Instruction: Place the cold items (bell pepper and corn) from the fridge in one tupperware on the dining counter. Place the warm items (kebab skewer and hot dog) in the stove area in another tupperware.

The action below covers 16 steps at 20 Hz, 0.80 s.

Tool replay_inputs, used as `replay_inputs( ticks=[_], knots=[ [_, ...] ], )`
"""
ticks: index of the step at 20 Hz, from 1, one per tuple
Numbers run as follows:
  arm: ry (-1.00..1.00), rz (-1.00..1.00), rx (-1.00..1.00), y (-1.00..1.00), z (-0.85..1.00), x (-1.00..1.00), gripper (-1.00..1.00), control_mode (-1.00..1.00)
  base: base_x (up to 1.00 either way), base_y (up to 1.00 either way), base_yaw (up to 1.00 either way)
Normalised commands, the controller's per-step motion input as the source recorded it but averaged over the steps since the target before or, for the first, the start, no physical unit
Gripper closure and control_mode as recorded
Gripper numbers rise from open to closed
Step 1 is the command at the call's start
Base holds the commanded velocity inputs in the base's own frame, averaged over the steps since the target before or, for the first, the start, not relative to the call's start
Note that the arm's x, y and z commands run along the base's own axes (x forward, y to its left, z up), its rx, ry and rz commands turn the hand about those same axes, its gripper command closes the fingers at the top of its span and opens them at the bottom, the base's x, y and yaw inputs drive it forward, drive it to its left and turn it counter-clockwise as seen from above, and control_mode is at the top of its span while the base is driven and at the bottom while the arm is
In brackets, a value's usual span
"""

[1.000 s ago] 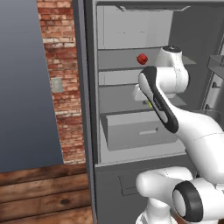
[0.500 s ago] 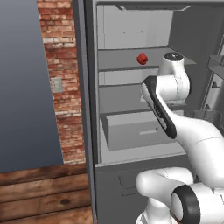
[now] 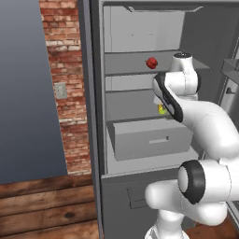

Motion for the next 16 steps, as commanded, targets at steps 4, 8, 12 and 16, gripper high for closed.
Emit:
replay_inputs(
  ticks=[4,8,12,16],
  knots=[
    [0.00,0.00,0.00,-0.26,-0.38,0.42,-1.00,-1.00,0.00,0.00,0.00],
    [0.00,0.00,0.00,-0.30,-0.43,0.40,-1.00,-1.00,0.00,0.00,0.00],
    [0.00,0.00,0.00,-0.31,-0.35,0.44,-1.00,-1.00,0.00,0.00,0.00],
    [0.02,0.00,0.02,-0.25,-0.31,0.52,-1.00,-1.00,0.00,0.00,0.00]
  ],
)
